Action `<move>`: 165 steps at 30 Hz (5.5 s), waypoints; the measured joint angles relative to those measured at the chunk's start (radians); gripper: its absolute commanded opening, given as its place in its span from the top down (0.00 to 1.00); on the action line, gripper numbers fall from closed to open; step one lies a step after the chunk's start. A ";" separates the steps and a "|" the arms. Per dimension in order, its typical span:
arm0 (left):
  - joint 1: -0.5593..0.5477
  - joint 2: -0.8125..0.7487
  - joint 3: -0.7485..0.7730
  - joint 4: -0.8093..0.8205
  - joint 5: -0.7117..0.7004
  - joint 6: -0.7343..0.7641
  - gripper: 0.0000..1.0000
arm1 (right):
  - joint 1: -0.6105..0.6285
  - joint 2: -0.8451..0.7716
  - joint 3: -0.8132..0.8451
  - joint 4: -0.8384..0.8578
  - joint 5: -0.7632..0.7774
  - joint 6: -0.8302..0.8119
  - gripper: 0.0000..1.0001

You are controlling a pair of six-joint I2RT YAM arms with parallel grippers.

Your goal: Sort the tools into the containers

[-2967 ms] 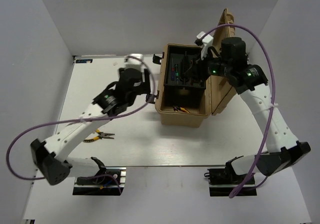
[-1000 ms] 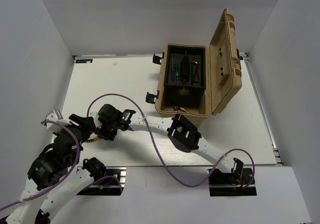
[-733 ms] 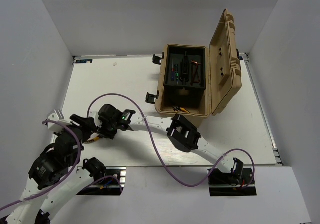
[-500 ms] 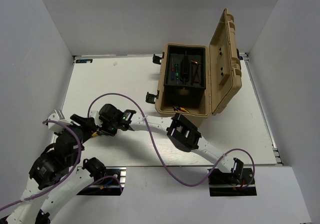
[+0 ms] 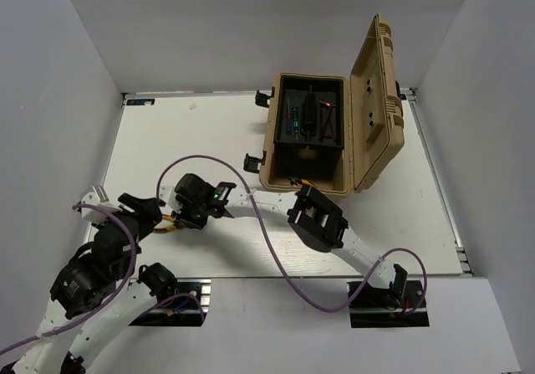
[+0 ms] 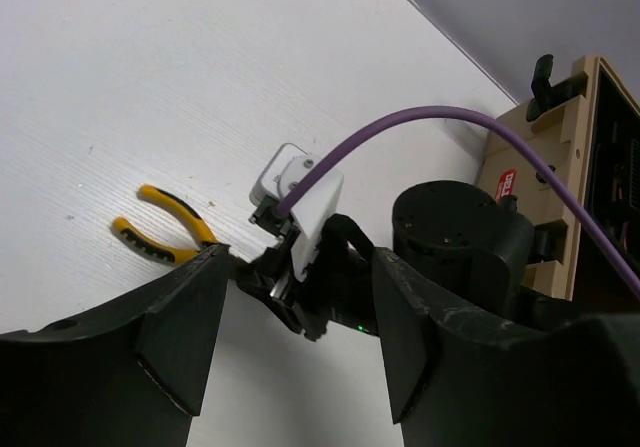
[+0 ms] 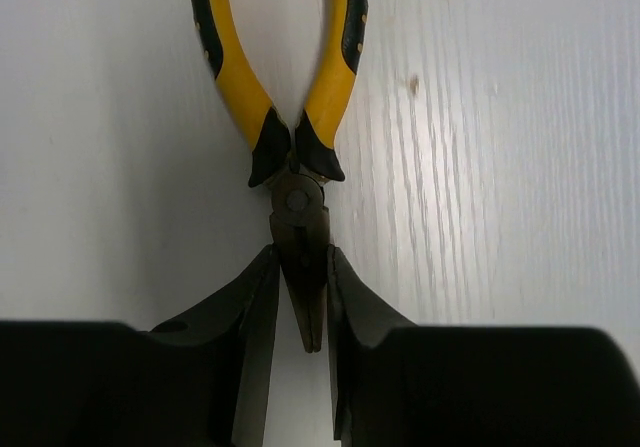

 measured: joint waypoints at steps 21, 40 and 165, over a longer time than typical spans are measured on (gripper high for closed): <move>0.000 -0.032 -0.089 0.099 0.093 0.000 0.30 | -0.060 -0.353 -0.140 -0.280 -0.010 -0.042 1.00; 0.000 0.177 -0.279 0.215 0.254 -0.084 0.54 | -0.080 -0.380 -0.290 -0.281 -0.016 -0.052 1.00; -0.017 1.026 -0.006 1.356 0.589 0.020 1.00 | -0.409 -1.015 -0.168 -0.364 0.376 -0.112 1.00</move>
